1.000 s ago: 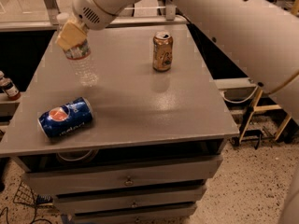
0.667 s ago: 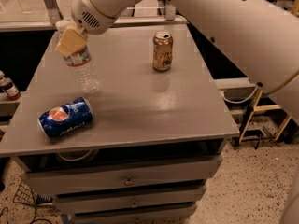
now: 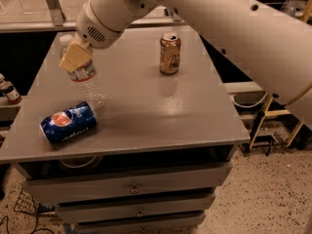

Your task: Move water bottle near pepsi can

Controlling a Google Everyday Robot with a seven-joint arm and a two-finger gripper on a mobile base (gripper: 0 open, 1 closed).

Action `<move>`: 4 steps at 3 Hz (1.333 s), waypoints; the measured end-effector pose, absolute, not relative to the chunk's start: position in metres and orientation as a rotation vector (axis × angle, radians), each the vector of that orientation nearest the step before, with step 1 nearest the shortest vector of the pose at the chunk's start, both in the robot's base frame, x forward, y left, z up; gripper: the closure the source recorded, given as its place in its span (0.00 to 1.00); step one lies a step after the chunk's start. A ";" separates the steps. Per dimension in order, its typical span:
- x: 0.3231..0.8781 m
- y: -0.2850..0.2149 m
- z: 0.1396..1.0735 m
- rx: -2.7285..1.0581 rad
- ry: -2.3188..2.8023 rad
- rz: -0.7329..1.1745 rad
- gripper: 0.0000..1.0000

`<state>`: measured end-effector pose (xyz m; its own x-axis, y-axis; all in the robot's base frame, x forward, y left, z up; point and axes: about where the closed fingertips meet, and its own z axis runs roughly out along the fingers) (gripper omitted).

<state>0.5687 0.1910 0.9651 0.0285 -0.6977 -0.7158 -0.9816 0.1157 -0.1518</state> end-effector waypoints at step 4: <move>0.567 0.192 0.955 -1.633 1.743 0.580 0.31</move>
Offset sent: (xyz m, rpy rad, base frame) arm -0.0013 0.0002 -0.0100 0.0133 0.0245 -0.0010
